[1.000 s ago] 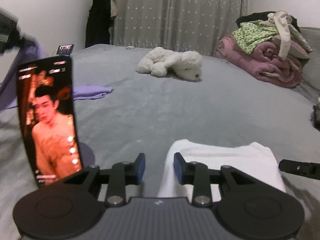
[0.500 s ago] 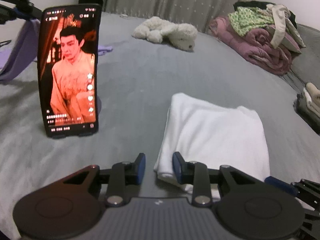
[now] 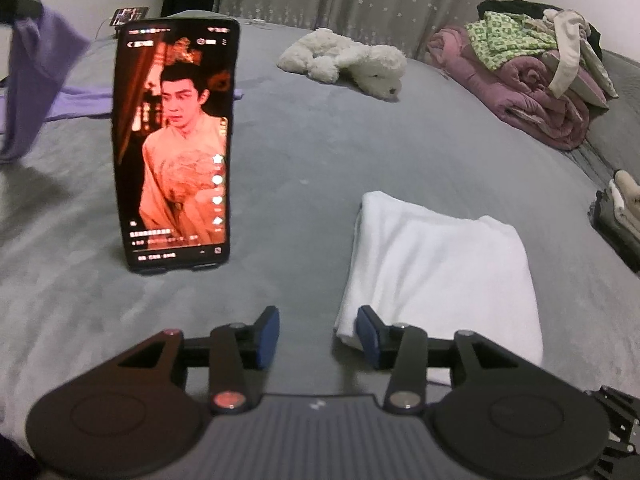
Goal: Fold clothes
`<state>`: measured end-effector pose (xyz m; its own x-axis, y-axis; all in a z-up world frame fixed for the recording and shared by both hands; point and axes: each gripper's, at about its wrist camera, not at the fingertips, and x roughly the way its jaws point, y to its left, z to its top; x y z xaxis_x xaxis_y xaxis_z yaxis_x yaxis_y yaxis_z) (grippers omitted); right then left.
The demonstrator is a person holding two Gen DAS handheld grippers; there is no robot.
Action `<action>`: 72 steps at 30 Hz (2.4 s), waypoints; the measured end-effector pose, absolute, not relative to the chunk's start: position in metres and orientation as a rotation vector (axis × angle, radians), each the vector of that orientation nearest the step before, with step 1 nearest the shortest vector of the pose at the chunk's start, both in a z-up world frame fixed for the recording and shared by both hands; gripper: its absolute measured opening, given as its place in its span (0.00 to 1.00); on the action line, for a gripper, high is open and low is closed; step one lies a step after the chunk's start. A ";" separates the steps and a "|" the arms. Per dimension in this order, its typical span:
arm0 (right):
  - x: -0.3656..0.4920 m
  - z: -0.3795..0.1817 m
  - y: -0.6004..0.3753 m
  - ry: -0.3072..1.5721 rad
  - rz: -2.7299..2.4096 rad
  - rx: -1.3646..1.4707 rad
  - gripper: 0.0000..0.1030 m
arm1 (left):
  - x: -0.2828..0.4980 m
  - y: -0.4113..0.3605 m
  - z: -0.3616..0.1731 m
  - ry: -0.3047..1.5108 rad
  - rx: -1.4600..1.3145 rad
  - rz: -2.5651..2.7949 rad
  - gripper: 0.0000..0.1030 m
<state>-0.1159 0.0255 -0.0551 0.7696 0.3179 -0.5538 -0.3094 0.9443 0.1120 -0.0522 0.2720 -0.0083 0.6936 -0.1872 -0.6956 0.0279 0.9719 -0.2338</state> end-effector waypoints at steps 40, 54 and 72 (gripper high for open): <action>-0.122 -0.062 0.063 0.490 0.365 -0.395 0.20 | -0.042 0.265 -0.014 0.860 -0.180 -0.179 0.21; -0.116 -0.055 0.024 0.590 0.373 -0.064 0.57 | -0.043 0.252 0.002 0.790 -0.167 -0.184 0.79; -0.079 -0.049 -0.025 0.729 0.433 0.465 0.65 | -0.009 0.247 -0.023 0.837 -0.219 -0.215 0.75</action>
